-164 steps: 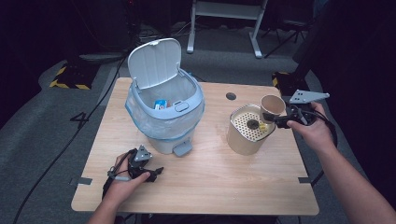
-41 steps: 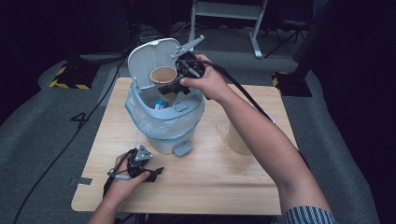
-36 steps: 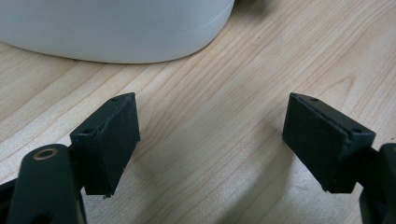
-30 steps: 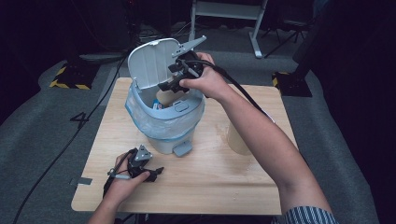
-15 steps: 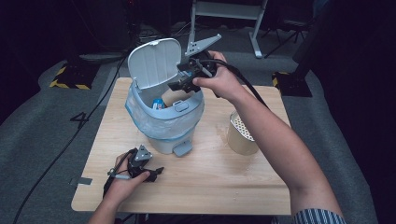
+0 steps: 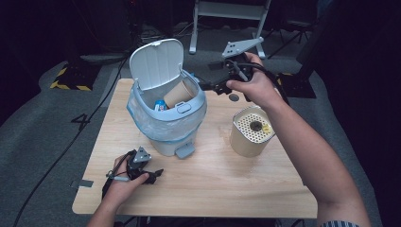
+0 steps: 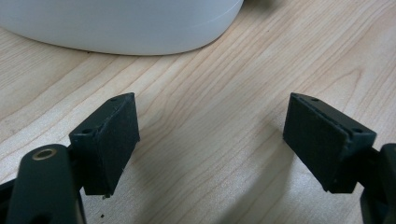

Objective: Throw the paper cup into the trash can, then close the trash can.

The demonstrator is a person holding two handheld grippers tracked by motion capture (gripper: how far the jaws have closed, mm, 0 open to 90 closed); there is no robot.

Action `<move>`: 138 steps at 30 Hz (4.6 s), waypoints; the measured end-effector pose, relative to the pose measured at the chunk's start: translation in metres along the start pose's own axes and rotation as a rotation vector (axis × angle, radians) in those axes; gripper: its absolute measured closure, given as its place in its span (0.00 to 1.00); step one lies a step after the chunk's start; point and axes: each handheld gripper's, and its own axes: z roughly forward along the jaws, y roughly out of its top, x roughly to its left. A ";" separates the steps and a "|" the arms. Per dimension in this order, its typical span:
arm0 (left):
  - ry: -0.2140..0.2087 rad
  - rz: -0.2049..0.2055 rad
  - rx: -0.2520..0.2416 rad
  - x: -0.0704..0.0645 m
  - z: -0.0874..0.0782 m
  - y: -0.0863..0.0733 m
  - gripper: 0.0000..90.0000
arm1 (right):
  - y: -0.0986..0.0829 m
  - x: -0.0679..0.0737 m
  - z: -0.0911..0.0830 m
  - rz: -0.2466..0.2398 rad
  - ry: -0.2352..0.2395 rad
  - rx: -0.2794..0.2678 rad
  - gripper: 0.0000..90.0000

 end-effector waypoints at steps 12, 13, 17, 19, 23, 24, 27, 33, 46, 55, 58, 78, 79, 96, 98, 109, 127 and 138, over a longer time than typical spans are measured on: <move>0.002 -0.005 -0.001 0.000 0.000 -0.001 0.21 | -0.040 -0.001 -0.058 0.072 -0.069 -0.002 0.21; -0.001 -0.006 -0.002 0.000 0.000 -0.001 0.21 | -0.045 0.000 -0.064 0.079 -0.073 -0.004 0.22; 0.001 -0.003 -0.002 0.002 -0.001 -0.001 0.21 | -0.060 0.001 -0.080 0.104 -0.094 -0.007 0.22; 0.003 -0.010 -0.002 0.004 -0.002 -0.002 0.21 | -0.069 0.002 -0.088 0.117 -0.104 -0.005 0.23; 0.009 -0.011 -0.003 0.006 -0.003 -0.004 0.21 | -0.085 0.007 -0.101 0.131 -0.109 0.008 0.24; 0.008 -0.010 -0.002 0.006 -0.004 -0.004 0.21 | -0.090 0.008 -0.103 0.131 -0.114 0.019 0.24; 0.008 -0.013 -0.002 0.007 -0.004 -0.004 0.21 | -0.104 0.012 -0.112 0.148 -0.133 0.034 0.25; 0.010 -0.009 -0.001 0.007 -0.004 -0.004 0.21 | -0.133 0.019 -0.125 0.197 -0.155 0.045 0.25; 0.010 -0.014 -0.002 0.007 -0.004 -0.004 0.21 | -0.201 0.036 -0.135 0.288 -0.176 0.098 0.28; 0.013 -0.009 0.000 0.007 -0.004 -0.004 0.21 | -0.251 0.061 -0.132 0.319 -0.203 0.148 0.28; 0.015 -0.012 -0.001 0.007 -0.004 -0.004 0.21 | -0.267 0.068 -0.128 0.336 -0.216 0.141 0.28; 0.039 -0.044 -0.001 0.005 -0.005 -0.005 0.20 | -0.362 0.080 -0.083 0.362 -0.333 0.185 0.20; 0.039 -0.042 0.000 0.006 -0.005 -0.005 0.20 | -0.365 0.080 -0.082 0.353 -0.336 0.202 0.18; 0.026 -0.096 -0.064 0.010 -0.028 0.005 0.39 | -0.368 0.079 -0.080 0.346 -0.311 0.246 0.17; 0.017 -0.086 -0.081 0.010 -0.034 0.008 0.38 | -0.368 0.079 -0.080 0.347 -0.311 0.246 0.17; -0.011 -0.041 -0.123 0.011 -0.068 0.020 0.40 | -0.368 0.079 -0.079 0.346 -0.311 0.246 0.16; -0.013 -0.061 -0.303 0.025 -0.119 0.058 0.43 | -0.368 0.079 -0.079 0.349 -0.313 0.245 0.16; 0.021 -0.028 -0.349 0.045 -0.153 0.093 0.44 | -0.368 0.079 -0.079 0.348 -0.314 0.245 0.16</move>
